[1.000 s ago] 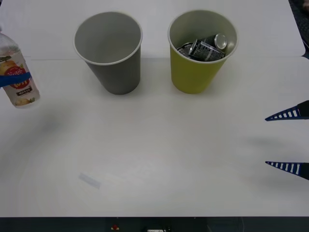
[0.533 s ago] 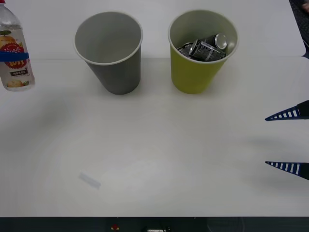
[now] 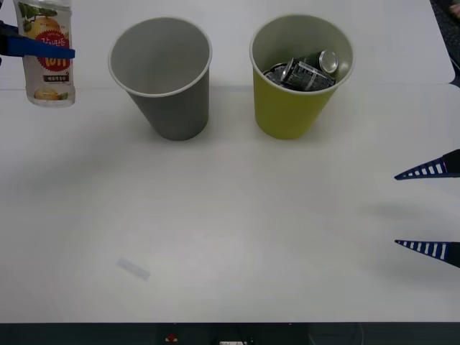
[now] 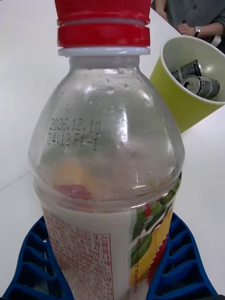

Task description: Put the can into the green bin and the plastic bottle into the gray bin

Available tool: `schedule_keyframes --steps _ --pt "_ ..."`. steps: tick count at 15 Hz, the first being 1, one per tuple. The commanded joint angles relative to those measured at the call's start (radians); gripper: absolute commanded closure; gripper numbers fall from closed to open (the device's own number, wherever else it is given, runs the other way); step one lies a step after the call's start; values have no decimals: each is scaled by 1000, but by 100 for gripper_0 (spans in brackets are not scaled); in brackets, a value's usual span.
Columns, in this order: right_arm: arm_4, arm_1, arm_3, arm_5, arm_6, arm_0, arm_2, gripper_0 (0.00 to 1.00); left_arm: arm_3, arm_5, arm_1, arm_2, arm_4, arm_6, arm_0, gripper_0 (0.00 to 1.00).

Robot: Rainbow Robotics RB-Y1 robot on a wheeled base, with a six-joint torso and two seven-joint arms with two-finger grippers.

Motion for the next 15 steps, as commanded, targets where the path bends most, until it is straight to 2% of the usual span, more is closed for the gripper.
schedule_keyframes --steps 1,4,9,15 --pt "0 0 0 0 0 0 0 0 0 0 -4 -91 -41 73 -110 100" --pt "0 0 0 0 0 0 0 0 3 0 -42 -186 -119 109 -229 100" --pt "0 0 0 0 0 0 0 0 80 2 -159 -309 -282 142 -382 100" --pt "0 0 0 0 0 0 0 0 187 8 -289 -360 -471 146 -485 100"
